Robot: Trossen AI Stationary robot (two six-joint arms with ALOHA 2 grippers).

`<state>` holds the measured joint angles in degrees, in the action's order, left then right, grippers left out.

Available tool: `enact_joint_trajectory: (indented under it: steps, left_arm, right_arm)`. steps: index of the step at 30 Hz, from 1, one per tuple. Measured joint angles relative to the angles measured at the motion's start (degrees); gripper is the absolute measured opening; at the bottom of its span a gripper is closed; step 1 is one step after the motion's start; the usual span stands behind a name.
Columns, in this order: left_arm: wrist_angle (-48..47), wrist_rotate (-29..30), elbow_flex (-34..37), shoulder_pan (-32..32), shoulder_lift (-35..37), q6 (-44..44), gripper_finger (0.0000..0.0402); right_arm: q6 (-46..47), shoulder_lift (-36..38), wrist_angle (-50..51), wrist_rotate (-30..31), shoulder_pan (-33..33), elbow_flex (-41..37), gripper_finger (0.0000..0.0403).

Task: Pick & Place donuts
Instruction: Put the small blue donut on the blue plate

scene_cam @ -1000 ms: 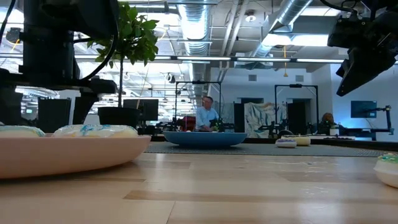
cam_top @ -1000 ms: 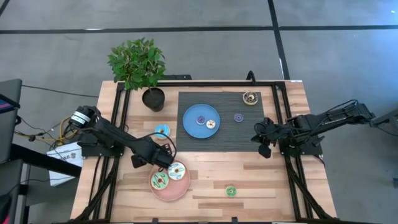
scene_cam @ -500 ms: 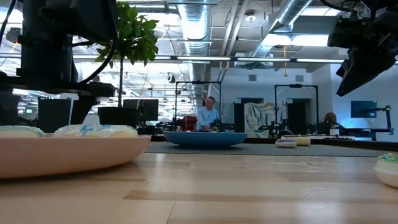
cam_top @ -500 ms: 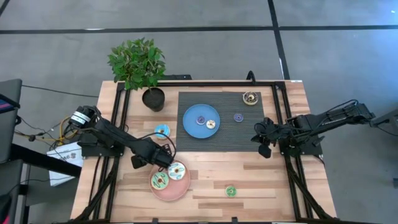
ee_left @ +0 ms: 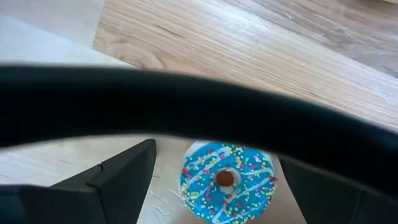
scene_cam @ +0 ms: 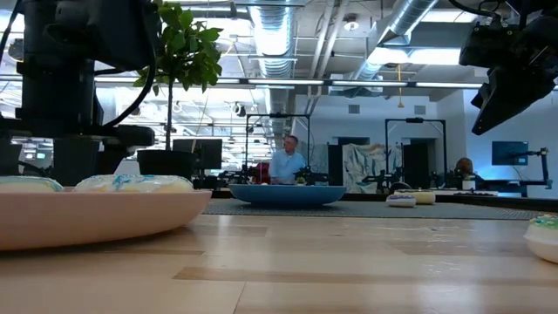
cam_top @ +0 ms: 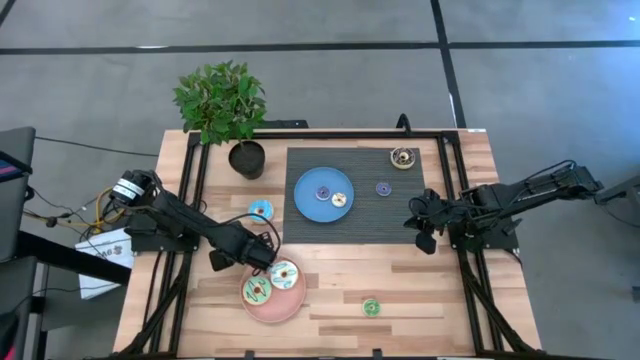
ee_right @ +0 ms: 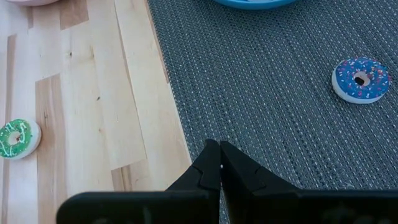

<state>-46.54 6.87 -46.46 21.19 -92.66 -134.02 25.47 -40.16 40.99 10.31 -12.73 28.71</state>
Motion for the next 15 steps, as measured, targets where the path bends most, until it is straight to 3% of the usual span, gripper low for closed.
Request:
enact_joint_trajectory:
  steps: [15]
  left_arm:
    - [0.78, -1.09, -0.29, -0.03, -0.20, 0.85, 0.0326]
  right_arm:
    - [0.00, 0.00, 0.00, 0.02, 0.00, 0.00, 0.0000]
